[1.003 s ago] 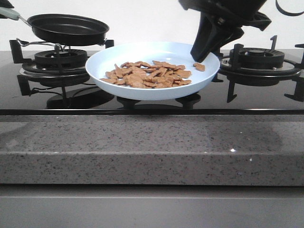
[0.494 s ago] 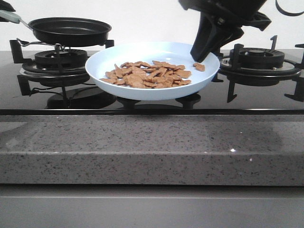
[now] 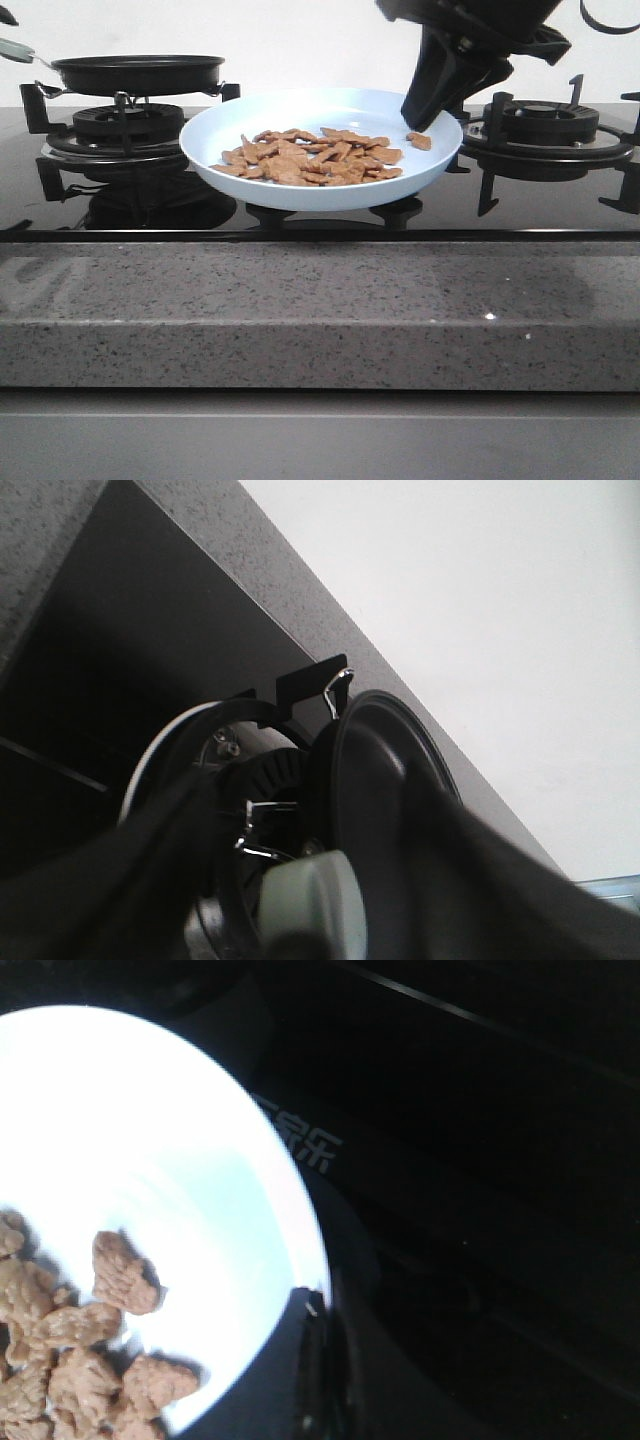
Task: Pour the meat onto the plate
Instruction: 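Lower the emptied pan back onto its burner with the left gripper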
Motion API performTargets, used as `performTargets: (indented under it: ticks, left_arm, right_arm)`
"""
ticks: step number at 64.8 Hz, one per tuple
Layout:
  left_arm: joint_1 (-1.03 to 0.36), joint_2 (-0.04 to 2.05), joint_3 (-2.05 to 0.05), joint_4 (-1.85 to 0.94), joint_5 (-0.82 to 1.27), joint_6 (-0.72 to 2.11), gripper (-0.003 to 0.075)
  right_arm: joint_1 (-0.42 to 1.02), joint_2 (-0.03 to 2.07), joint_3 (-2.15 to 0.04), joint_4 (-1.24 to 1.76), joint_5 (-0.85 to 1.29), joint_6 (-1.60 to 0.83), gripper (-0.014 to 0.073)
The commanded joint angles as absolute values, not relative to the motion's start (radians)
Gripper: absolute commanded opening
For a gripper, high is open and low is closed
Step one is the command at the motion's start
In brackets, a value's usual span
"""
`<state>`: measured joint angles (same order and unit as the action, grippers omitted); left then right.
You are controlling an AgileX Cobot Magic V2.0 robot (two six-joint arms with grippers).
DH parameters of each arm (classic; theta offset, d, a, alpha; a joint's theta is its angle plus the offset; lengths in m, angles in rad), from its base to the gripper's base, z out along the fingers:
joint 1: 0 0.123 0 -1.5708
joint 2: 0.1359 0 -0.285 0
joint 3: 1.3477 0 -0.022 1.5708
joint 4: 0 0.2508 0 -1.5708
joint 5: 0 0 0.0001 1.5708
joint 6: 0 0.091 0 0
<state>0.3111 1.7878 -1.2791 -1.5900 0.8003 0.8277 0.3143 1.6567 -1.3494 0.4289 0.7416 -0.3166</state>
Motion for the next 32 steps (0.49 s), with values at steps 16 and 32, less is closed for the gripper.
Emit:
performTargets:
  ticks: [16, 32]
  left_arm:
    - [0.400, 1.691, -1.309, -1.461, 0.845, 0.829, 0.0567]
    - [0.402, 1.501, -1.309, -1.266, 0.834, 0.823, 0.0567]
  right_arm:
    - [0.311, 1.618, -1.366, 0.438, 0.704, -0.326, -0.0060]
    - [0.311, 1.618, -1.366, 0.438, 0.704, -0.326, -0.0060]
